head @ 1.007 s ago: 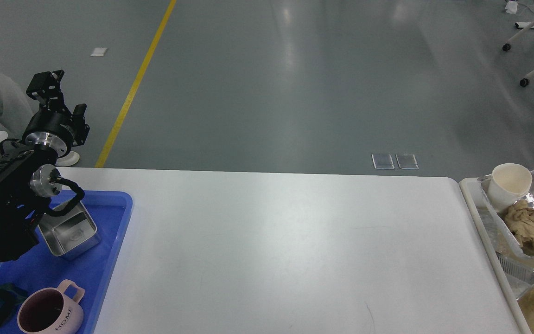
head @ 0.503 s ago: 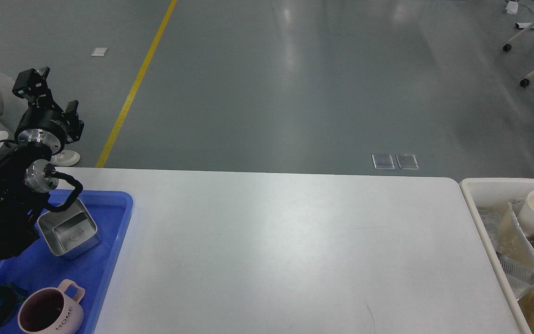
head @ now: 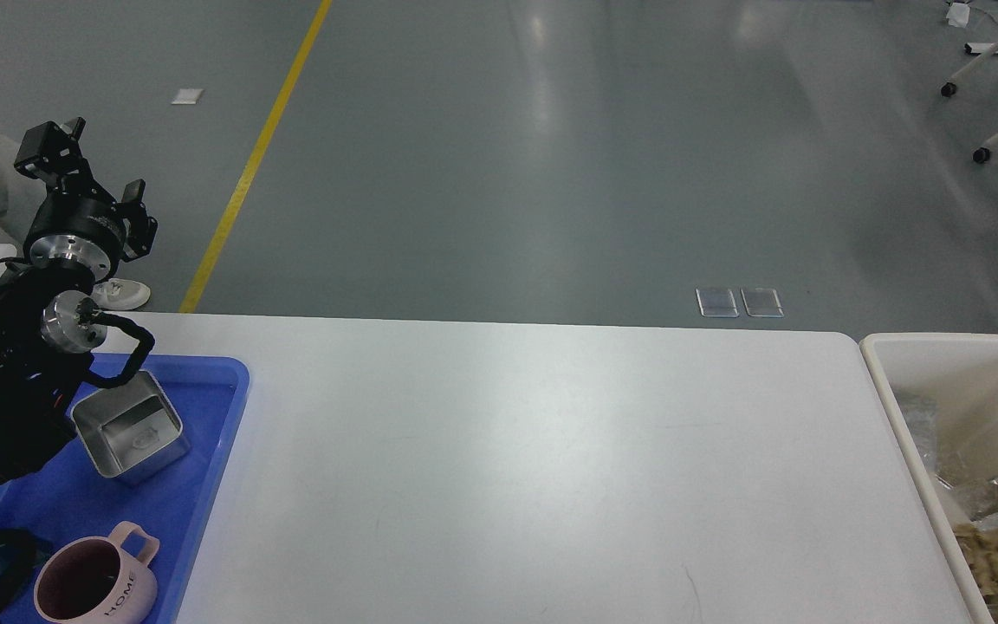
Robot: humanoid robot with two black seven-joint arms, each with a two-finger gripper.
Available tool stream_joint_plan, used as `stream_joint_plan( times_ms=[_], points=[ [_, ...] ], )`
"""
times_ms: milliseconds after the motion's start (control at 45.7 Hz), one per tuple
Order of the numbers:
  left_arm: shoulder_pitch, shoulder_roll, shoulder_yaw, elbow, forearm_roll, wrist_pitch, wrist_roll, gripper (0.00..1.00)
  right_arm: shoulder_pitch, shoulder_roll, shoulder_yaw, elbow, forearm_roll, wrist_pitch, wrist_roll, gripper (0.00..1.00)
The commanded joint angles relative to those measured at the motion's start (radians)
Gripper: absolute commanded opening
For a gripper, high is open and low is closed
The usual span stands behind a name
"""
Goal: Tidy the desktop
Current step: 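Release the tray in the white bin and withdraw the right gripper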
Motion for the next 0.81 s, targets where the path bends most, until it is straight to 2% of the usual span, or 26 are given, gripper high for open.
stream_joint_plan(
  times_ms=[0,131,241,503,678,700,788],
  points=[
    [-0.003,-0.005,0.0,0.0,0.001,-0.023,0.001,0.97,0.003,0.002,0.012,0.001,0.0,-0.016,0.0,1.0],
    [-0.01,-0.005,-0.002,0.0,0.001,-0.021,-0.001,0.97,0.023,0.023,0.067,0.007,0.0,-0.045,-0.001,1.0],
    [-0.013,-0.007,-0.019,0.0,0.0,-0.02,-0.001,0.97,0.111,0.046,0.097,0.007,0.0,-0.085,0.002,1.0],
    [-0.019,-0.04,-0.078,0.0,-0.039,-0.033,0.002,0.97,0.376,0.222,0.097,0.01,-0.003,-0.284,0.003,1.0],
    [-0.022,-0.053,-0.089,0.0,-0.089,-0.109,0.005,0.97,0.561,0.391,0.097,0.01,-0.003,-0.493,0.003,1.0],
    [-0.022,-0.051,-0.089,0.0,-0.103,-0.118,0.021,0.97,0.61,0.438,0.097,0.01,-0.003,-0.535,0.003,1.0],
    [-0.028,-0.051,-0.092,0.0,-0.14,-0.119,0.068,0.97,0.674,0.491,0.1,0.012,-0.002,-0.576,0.003,1.0]
  ],
)
